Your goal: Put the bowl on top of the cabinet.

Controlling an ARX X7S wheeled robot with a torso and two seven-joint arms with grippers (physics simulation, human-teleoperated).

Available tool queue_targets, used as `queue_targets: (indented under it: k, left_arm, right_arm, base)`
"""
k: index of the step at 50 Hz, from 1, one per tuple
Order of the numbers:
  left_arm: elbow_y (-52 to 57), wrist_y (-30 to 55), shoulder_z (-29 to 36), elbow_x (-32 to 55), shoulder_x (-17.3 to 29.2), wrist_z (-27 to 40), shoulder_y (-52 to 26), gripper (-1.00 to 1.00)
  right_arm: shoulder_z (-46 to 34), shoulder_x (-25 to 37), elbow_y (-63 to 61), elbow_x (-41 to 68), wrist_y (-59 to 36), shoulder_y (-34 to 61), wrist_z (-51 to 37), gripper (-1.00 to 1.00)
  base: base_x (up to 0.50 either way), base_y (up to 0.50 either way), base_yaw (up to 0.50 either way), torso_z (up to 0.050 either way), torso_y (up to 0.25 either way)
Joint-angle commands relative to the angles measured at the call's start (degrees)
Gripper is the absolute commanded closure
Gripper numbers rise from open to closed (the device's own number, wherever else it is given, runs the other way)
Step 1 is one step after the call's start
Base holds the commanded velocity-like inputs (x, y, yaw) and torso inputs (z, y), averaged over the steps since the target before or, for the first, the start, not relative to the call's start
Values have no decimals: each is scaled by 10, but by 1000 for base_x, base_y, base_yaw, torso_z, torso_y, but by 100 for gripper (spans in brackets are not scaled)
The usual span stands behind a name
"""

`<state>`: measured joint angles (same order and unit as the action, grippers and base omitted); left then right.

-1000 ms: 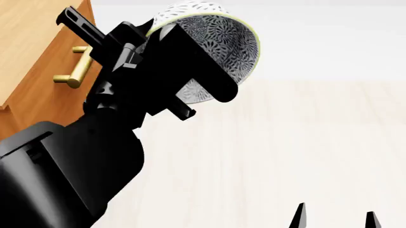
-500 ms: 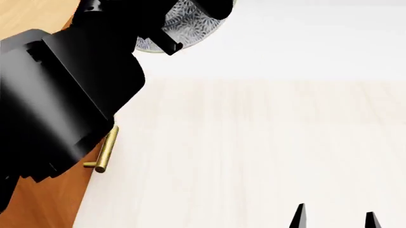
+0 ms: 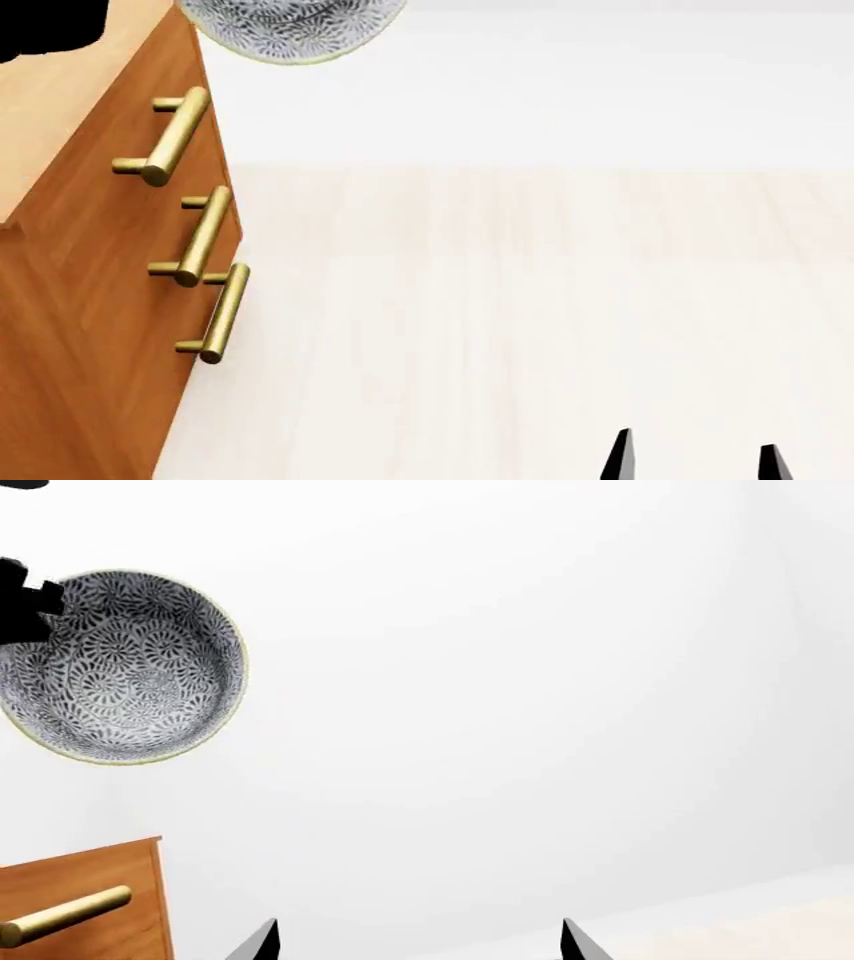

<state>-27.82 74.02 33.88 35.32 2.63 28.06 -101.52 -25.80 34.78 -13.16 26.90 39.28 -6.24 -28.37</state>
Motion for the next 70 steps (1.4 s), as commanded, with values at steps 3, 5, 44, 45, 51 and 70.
queue_targets:
  k: [3, 5, 44, 45, 51, 70]
  left_arm:
    - [-246, -55, -116, 5, -16, -21, -105, 100]
    - [-327, -97, -113, 2, -24, -44, -132, 100]
    - [-471, -227, -504, -176, 30, 24, -168, 100]
    - [-471, -227, -512, -185, 31, 24, -167, 100]
    - [-471, -230, -557, -229, 29, 14, -162, 100]
    - [-469, -275, -645, -233, 48, 87, -144, 100]
  right_arm:
    - [6, -18, 14, -10, -12, 11, 16, -100]
    - [4, -19, 20, 0, -15, 18, 22, -100]
    - [24, -12, 28, 39, -7, 18, 27, -100]
    - [24, -12, 28, 38, -7, 17, 27, -100]
    - [24, -14, 29, 35, -9, 20, 27, -100]
    - [25, -16, 29, 36, -12, 19, 27, -100]
  base:
    - [0, 0, 0, 0, 0]
    - [0, 0, 0, 0, 0]
    - [0, 0, 0, 0, 0]
    - [0, 0, 0, 0, 0]
    - [0, 0, 0, 0, 2]
    - [0, 0, 0, 0, 0]
